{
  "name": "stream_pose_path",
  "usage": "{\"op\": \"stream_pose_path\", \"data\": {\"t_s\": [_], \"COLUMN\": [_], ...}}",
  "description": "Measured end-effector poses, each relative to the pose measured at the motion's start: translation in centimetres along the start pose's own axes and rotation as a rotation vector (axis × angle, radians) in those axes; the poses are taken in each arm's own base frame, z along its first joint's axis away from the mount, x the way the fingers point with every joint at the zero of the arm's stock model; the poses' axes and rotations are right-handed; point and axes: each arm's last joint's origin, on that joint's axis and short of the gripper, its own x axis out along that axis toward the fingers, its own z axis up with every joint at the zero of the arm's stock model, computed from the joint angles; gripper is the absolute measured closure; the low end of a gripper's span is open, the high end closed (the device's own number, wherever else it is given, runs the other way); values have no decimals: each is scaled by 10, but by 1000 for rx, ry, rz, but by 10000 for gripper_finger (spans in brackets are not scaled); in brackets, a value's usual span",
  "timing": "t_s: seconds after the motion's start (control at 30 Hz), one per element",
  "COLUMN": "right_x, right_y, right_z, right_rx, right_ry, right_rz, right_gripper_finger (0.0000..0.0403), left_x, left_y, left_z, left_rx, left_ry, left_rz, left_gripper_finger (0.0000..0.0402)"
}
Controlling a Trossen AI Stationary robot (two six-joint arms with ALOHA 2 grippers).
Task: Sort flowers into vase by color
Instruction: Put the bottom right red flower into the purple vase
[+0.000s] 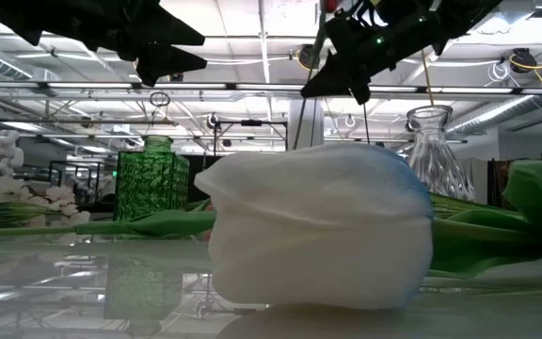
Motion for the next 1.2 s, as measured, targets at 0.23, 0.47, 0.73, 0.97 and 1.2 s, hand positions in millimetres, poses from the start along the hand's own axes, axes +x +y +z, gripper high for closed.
{"op": "stream_pose_path", "data": {"t_s": [0.23, 0.47, 0.73, 0.97, 1.2], "right_x": [2, 6, 10, 1, -11], "right_y": [0, 0, -2, -3, -5], "right_z": [0, -6, -17, -20, -22], "right_rx": [2, 27, 37, 36, 58], "right_ry": [-3, 42, 124, 187, 267], "right_rz": [-6, -15, -62, -71, -76], "right_gripper_finger": [402, 391, 313, 234, 164], "left_x": [0, 0, 0, 0, 0], "left_y": [0, 0, 0, 1, 1], "left_z": [0, 0, -1, -2, -3], "left_rx": [18, 19, 25, 45, 56], "left_ry": [0, 0, 9, 16, 25], "left_rz": [0, 0, 2, 10, 16], "left_gripper_finger": [146, 146, 146, 146, 146]}}
